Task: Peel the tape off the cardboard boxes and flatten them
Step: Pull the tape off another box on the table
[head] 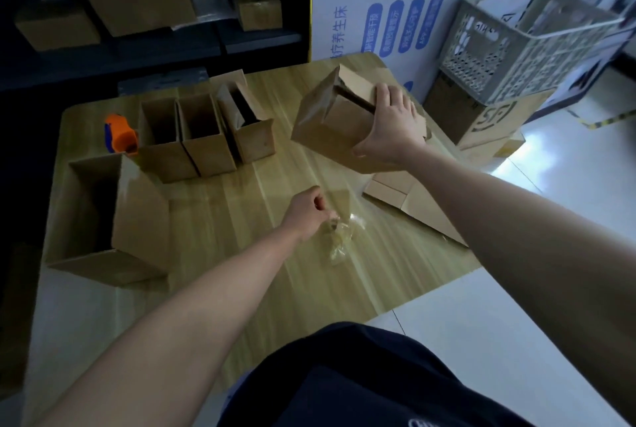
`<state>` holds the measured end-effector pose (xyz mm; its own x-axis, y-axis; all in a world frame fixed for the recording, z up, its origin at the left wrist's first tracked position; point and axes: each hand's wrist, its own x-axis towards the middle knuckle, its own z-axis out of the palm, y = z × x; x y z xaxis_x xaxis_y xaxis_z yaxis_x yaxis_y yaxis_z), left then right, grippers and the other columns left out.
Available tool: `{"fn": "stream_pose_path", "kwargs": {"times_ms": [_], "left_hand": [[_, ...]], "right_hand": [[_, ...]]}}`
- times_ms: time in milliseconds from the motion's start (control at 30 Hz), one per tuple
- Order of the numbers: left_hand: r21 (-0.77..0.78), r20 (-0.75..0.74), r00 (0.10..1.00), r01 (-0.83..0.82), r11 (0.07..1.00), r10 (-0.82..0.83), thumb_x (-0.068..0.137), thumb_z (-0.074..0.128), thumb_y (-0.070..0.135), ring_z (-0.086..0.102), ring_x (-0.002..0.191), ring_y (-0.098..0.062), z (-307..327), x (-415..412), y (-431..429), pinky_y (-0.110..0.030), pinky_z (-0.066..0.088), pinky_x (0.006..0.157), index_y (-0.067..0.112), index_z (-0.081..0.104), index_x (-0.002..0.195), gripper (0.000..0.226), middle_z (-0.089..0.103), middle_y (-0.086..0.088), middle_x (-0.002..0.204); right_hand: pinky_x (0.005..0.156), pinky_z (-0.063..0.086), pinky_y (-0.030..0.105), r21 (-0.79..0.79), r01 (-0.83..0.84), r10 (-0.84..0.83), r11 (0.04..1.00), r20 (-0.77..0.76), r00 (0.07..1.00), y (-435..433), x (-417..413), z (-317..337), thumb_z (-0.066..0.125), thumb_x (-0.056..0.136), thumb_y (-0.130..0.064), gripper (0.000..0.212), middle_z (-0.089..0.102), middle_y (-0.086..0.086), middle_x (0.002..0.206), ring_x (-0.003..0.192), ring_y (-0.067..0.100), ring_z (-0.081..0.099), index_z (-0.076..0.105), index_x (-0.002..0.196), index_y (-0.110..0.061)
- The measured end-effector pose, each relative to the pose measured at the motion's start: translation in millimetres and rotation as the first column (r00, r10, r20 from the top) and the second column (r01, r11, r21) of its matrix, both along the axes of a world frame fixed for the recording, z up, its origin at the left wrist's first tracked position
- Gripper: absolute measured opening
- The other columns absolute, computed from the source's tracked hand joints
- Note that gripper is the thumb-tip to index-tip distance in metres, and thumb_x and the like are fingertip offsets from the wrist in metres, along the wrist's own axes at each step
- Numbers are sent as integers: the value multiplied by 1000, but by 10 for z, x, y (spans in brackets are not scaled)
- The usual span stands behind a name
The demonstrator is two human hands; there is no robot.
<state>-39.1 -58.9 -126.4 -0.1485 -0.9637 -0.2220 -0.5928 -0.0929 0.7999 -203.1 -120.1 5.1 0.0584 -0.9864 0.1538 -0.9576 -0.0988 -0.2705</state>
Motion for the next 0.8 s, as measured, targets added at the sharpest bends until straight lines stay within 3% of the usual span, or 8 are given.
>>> {"fn": "stream_pose_path", "kwargs": {"times_ms": [100, 167, 400, 567, 733, 800], "left_hand": [[57, 295, 919, 255, 965, -260, 78, 72, 14, 53, 74, -21, -137, -230, 1, -28, 42, 63, 13, 53, 79, 19, 57, -4, 83], [72, 407, 859, 309, 948, -311, 80, 68, 11, 56, 83, -24, -262, -298, 18, -29, 43, 69, 12, 58, 84, 11, 58, -7, 96], [161, 401, 869, 244, 956, -290, 85, 65, 16, 59, 95, -28, -435, -344, -35, -26, 38, 72, 7, 59, 86, 11, 62, -14, 104], [154, 477, 846, 187, 970, -239, 86, 66, 14, 54, 116, -29, -536, -396, 21, -33, 44, 94, 5, 49, 126, 44, 56, -13, 127], [173, 640, 733, 153, 973, -229, 79, 74, 29, 51, 118, -30, -476, -364, -54, -40, 44, 95, 14, 28, 140, 78, 47, -11, 134], [193, 593, 775, 126, 973, -218, 75, 78, 27, 52, 118, -30, -470, -358, -92, -38, 45, 94, 13, 33, 137, 78, 48, -11, 131]], "right_hand": [[116, 19, 44, -13, 27, -26, 1000, 23, 999, -9, -163, 2, 83, 55, -38, 113, 28, 10, 145, 136, 30, 24, 19, 145, -11], [115, 20, 44, -5, 30, -30, 1000, 38, 999, -11, -255, -17, 83, 56, -39, 113, 28, 9, 145, 135, 29, 25, 19, 144, -12], [113, 25, 43, 21, 7, -9, 1000, 56, 998, -41, -391, -91, 84, 54, -39, 113, 29, 9, 144, 134, 30, 27, 21, 144, -12], [113, 23, 41, 21, -25, 23, 999, 51, 998, -73, -408, -137, 83, 53, -40, 112, 31, 9, 142, 133, 29, 28, 23, 143, -12], [111, 23, 40, 27, -41, 39, 999, 64, 997, -83, -444, -139, 83, 53, -40, 112, 31, 8, 142, 133, 28, 27, 22, 143, -12], [112, 22, 40, 23, -48, 46, 999, 59, 997, -86, -452, -134, 83, 54, -40, 112, 31, 8, 142, 133, 28, 27, 22, 143, -11]]}}
